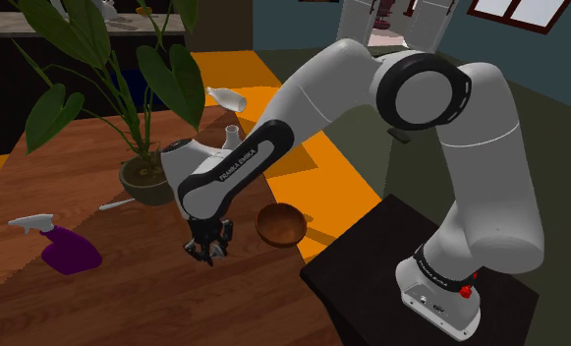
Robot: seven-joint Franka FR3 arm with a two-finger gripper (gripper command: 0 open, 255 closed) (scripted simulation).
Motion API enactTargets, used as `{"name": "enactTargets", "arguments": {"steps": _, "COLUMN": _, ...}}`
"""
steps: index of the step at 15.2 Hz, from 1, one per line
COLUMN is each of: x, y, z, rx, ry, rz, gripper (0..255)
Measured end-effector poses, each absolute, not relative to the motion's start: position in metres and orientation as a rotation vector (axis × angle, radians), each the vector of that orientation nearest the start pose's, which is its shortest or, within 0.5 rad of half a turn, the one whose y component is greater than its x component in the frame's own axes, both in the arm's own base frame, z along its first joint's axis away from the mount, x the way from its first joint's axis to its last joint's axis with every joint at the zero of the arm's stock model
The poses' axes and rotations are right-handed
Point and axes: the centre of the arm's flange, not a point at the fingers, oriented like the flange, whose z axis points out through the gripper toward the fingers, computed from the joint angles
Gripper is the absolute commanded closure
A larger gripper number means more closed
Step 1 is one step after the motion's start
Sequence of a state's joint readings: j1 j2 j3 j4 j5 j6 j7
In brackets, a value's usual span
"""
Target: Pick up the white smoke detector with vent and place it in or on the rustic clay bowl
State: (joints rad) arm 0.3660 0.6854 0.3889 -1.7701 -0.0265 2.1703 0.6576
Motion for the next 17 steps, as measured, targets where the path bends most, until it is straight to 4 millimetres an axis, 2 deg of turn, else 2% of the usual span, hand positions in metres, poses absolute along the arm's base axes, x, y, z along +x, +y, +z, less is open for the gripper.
{"name": "enactTargets", "arguments": {"steps": 17, "x": 0.471, "y": 0.423, "z": 0.27, "rx": -3.075, "ry": -0.097, "rz": 0.51, "gripper": 255}}
